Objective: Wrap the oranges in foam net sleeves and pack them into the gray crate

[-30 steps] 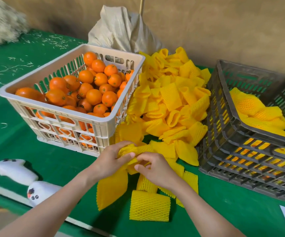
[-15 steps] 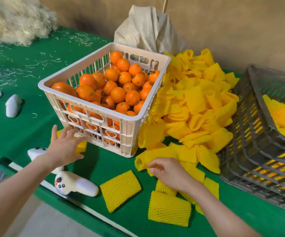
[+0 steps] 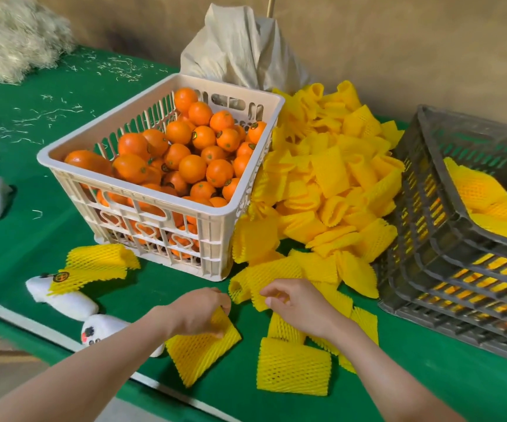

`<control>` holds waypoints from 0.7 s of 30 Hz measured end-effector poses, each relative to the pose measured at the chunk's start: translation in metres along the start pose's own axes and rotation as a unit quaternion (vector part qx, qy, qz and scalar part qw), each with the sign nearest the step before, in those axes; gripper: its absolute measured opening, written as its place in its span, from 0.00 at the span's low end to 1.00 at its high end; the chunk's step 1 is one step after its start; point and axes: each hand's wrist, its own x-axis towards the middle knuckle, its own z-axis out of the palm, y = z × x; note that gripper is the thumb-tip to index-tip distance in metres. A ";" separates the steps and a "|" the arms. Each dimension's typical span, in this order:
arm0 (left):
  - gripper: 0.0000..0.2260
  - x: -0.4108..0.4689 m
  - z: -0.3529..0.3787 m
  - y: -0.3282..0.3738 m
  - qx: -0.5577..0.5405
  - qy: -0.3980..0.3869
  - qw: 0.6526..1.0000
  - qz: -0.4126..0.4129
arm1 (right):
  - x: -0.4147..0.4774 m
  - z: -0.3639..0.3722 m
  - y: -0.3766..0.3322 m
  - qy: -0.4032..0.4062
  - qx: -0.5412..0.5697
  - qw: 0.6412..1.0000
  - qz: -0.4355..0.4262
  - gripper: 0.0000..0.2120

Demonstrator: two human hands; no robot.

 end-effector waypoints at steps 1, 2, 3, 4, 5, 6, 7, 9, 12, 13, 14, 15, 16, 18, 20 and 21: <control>0.13 0.000 -0.005 0.000 -0.018 0.018 1.000 0.009 | -0.002 -0.001 0.001 0.004 0.002 1.000 0.003 0.10; 0.09 -0.001 -0.013 0.001 -0.053 0.039 0.998 0.017 | -0.003 -0.002 0.001 0.010 0.009 1.000 0.004 0.10; 0.06 -0.002 -0.023 0.003 -0.108 0.059 0.992 0.028 | -0.004 -0.004 0.000 0.019 0.018 1.000 0.003 0.10; 0.06 -0.004 -0.034 0.006 -0.175 0.073 0.981 0.041 | -0.006 -0.008 -0.002 0.027 0.031 0.999 0.000 0.10; 0.06 -0.008 -0.046 0.012 -0.248 0.081 0.963 0.060 | -0.007 -0.013 -0.005 0.028 0.050 0.998 -0.008 0.11; 0.05 -0.011 -0.058 0.019 -0.320 0.090 0.940 0.080 | -0.008 -0.019 -0.008 0.013 0.088 0.996 -0.018 0.14; 0.04 -0.015 -0.068 0.028 -0.387 0.102 0.911 0.095 | -0.009 -0.026 -0.012 -0.024 0.150 0.988 -0.025 0.18; 0.06 -0.019 -0.086 0.047 -0.508 0.129 0.846 0.103 | -0.012 -0.043 -0.022 -0.091 0.302 0.948 -0.046 0.28; 0.11 -0.014 -0.104 0.079 -0.668 0.124 0.727 0.097 | -0.015 -0.066 -0.028 -0.084 0.510 0.854 -0.058 0.38; 0.10 -0.011 -0.110 0.089 -0.712 0.114 0.686 0.094 | -0.015 -0.073 -0.030 -0.066 0.546 0.833 -0.051 0.38; 0.08 -0.007 -0.116 0.100 -0.743 0.105 0.655 0.089 | -0.015 -0.078 -0.031 -0.038 0.556 0.829 -0.047 0.36; 0.06 -0.004 -0.121 0.111 -0.753 0.101 0.645 0.086 | -0.014 -0.083 -0.033 0.003 0.538 0.841 -0.045 0.30; 0.04 0.000 -0.127 0.121 -0.739 0.113 0.658 0.086 | -0.013 -0.086 -0.035 0.048 0.516 0.854 -0.045 0.23; 0.04 0.006 -0.136 0.139 -0.673 0.185 0.710 0.094 | -0.011 -0.093 -0.036 0.110 0.531 0.839 -0.055 0.17; 0.07 0.012 -0.146 0.153 -0.657 0.240 0.708 0.098 | -0.011 -0.101 -0.037 0.144 0.613 0.775 -0.053 0.21; 0.08 0.015 -0.152 0.157 -0.671 0.255 0.690 0.092 | -0.012 -0.106 -0.037 0.162 0.652 0.739 -0.048 0.22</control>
